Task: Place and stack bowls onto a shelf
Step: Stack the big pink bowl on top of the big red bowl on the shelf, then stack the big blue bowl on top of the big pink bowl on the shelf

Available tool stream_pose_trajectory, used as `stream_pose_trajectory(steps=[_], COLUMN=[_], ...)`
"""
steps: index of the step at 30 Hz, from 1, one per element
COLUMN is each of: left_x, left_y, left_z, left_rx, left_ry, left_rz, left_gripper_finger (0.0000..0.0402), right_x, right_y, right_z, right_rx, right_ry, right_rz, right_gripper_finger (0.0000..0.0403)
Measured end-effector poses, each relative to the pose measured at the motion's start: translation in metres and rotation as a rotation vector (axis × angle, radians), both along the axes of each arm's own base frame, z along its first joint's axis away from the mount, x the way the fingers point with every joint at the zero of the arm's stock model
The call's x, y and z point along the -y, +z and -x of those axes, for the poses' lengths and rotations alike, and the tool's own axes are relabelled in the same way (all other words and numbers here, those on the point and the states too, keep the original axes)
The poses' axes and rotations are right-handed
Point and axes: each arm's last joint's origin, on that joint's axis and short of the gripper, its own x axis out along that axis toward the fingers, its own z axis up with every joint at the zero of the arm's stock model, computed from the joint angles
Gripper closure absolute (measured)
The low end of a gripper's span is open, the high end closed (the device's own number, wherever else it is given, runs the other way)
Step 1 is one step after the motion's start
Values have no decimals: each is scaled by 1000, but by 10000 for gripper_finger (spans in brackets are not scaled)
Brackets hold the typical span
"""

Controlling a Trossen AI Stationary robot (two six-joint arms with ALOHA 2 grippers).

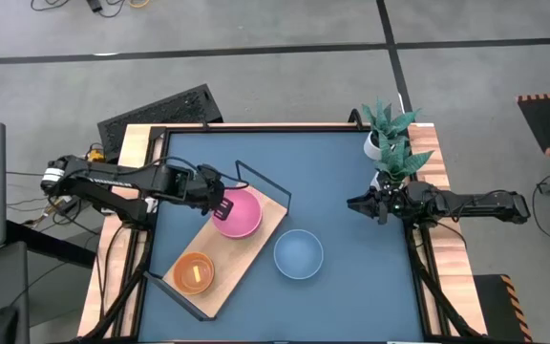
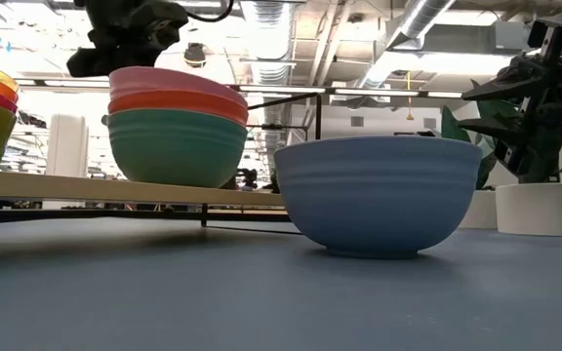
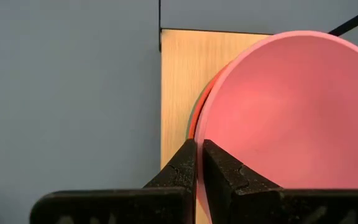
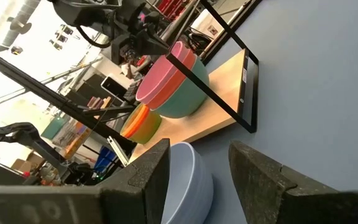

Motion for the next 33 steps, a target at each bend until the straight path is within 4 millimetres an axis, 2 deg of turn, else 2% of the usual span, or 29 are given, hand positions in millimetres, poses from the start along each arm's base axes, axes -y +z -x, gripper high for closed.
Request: stream_pose_trajectory(steps=[4, 7, 17, 22, 28, 30, 33], left_x=[0, 0, -3, -5, -1, 4, 16], left_y=[1, 2, 6, 40, 87, 97, 102], left_z=[-1, -4, -6, -8, -13, -17, -29], left_rx=[15, 43, 56, 164, 334, 403, 472], left_ry=[1, -14, -36, -48, -135, -193, -295], left_rz=[-8, -23, -4, -40, -145, -201, -279], left_gripper_finger=[395, 374, 246, 205, 199, 198, 198], right_x=[0, 0, 0, 0, 0, 0, 0], right_y=[0, 0, 0, 0, 0, 0, 0], right_z=[0, 0, 0, 0, 0, 0, 0], right_rx=[0, 0, 0, 0, 0, 0, 0], right_ry=[0, 0, 0, 0, 0, 0, 1], right_rz=[0, 0, 1, 1, 5, 7, 8], right_gripper_finger=[214, 214, 214, 214, 214, 214, 214])
